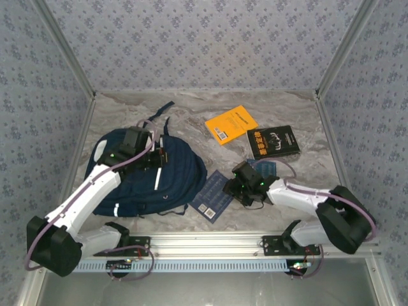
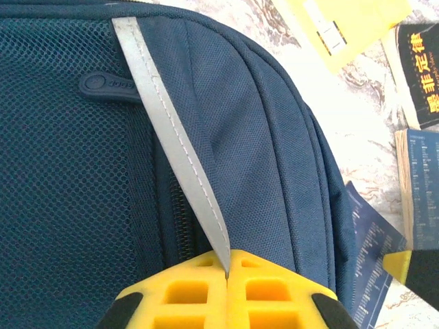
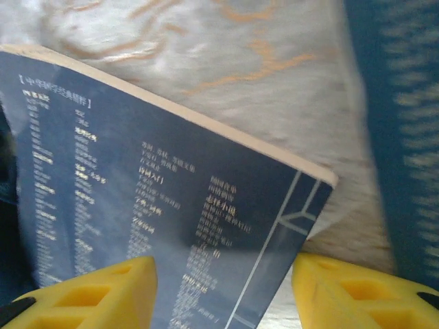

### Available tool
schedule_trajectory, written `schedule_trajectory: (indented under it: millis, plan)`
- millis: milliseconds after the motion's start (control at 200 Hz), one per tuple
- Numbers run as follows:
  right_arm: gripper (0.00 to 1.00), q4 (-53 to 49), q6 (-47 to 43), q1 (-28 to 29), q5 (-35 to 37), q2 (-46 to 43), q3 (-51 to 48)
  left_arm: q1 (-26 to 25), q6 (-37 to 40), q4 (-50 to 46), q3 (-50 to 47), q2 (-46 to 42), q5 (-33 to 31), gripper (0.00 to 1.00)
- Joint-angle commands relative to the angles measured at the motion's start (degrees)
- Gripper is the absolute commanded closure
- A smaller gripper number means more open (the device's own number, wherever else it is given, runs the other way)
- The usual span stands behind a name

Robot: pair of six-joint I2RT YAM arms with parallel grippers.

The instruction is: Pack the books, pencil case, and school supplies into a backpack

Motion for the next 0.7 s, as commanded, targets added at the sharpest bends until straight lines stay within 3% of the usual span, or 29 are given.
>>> schedule_trajectory:
  millis: [0,270,405,695]
  plan:
    - [0.45,16.4,-2.6,-1.2,-9.4,7.4,1.4,-1.1,-0.2,3.0,0.1,0.7,3.2,1.00]
    - [0.46,32.3,-3.6,-7.2,-21.4,13.1,3.7,-1.4,1.6,2.6,0.3,3.7,1.4,1.00]
    - [0.46,37.6,-3.6,-7.5,-24.8,13.7,3.8,-1.6,2.5,2.0,0.4,4.8,0.3,1.00]
    - [0.46,35.4,-6.5,-6.8,-26.1,9.6,2.2,-2.6,5.2,1.6,1.0,4.9,-0.3,1.00]
